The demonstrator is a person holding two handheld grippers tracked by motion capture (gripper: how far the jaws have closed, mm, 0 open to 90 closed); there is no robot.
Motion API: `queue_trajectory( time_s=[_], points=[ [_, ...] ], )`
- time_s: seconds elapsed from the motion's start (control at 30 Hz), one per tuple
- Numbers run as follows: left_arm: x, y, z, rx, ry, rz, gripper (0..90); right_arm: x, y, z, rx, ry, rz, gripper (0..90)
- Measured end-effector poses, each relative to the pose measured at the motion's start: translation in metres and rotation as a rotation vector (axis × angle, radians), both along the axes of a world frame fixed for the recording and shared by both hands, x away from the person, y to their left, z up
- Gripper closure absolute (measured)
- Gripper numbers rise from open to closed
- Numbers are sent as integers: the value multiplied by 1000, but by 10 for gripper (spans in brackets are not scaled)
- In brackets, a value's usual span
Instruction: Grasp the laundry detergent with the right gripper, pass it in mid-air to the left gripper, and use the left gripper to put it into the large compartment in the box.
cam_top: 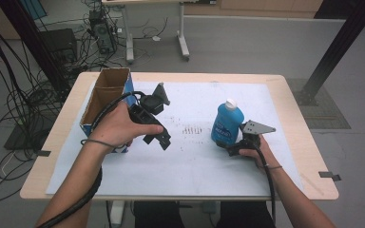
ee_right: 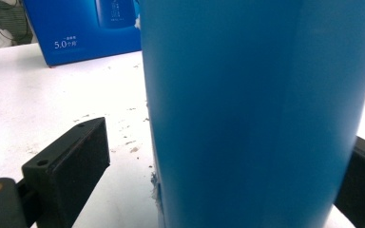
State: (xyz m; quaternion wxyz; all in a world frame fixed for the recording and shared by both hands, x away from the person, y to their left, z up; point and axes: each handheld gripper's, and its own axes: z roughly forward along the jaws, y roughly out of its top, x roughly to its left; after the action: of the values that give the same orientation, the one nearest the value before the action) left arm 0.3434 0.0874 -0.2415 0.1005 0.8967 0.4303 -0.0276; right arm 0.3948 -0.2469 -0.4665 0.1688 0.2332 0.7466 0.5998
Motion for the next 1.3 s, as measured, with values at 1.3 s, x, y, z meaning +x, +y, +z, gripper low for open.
queue_trajectory(
  time_s=[1.3],
  points=[
    [-2, 3, -2, -7, 3, 3, 102, -1, 3, 0, -33, -11, -31, 287]
  ],
)
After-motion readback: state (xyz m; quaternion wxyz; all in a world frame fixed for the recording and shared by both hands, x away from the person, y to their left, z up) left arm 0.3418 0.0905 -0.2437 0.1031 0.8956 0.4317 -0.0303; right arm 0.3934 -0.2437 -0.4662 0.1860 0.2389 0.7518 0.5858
